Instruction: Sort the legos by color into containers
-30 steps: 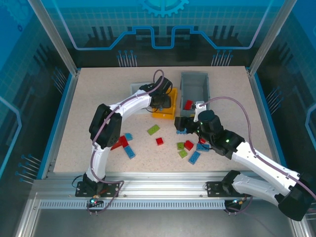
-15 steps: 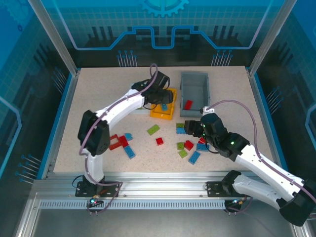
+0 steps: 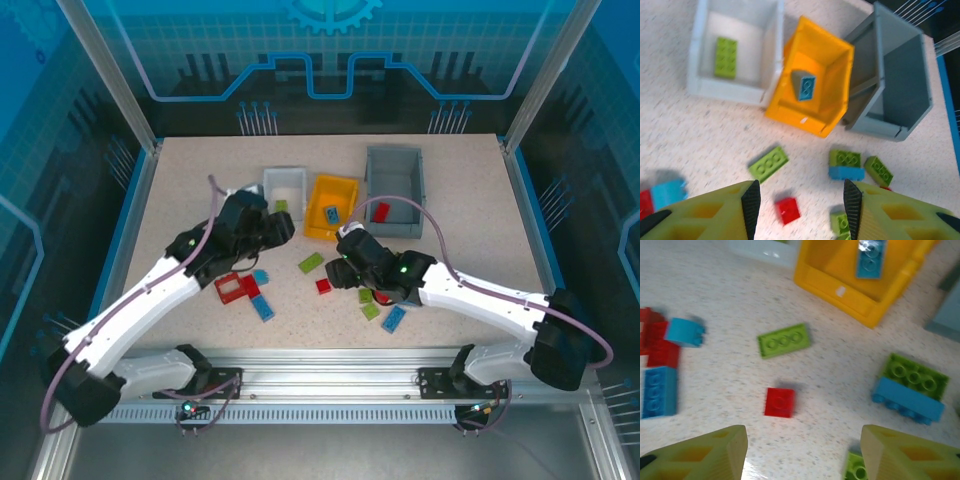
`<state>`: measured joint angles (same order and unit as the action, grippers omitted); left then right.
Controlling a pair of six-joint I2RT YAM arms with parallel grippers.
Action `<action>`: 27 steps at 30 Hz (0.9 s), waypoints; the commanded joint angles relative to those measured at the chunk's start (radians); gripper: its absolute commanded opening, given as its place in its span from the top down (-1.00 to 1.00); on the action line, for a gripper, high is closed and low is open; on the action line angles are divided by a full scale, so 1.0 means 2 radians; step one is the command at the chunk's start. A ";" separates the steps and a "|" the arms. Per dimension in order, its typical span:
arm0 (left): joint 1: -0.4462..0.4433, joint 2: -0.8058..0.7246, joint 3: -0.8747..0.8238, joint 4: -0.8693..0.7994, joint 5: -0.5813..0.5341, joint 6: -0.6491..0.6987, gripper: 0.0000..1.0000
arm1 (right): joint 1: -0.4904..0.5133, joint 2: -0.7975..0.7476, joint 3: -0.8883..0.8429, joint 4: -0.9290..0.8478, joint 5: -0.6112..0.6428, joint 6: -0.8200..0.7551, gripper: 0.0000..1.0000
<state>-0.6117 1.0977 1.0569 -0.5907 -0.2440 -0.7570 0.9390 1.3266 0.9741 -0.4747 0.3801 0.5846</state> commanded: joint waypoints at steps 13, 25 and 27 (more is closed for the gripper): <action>-0.016 -0.094 -0.133 0.066 0.150 -0.038 -0.05 | -0.110 0.034 -0.056 -0.117 -0.078 -0.085 -0.42; -0.024 -0.088 -0.133 0.084 0.152 -0.038 -0.06 | -0.132 0.106 -0.025 -0.111 -0.093 -0.107 -0.15; -0.024 -0.088 -0.132 0.083 0.152 -0.037 -0.06 | -0.136 0.118 -0.018 -0.113 -0.098 -0.111 -0.09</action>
<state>-0.6521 0.9230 0.7937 -0.4377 0.0357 -0.8154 0.6853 1.5372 0.9016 -0.6914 0.2150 0.3908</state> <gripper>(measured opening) 0.527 0.554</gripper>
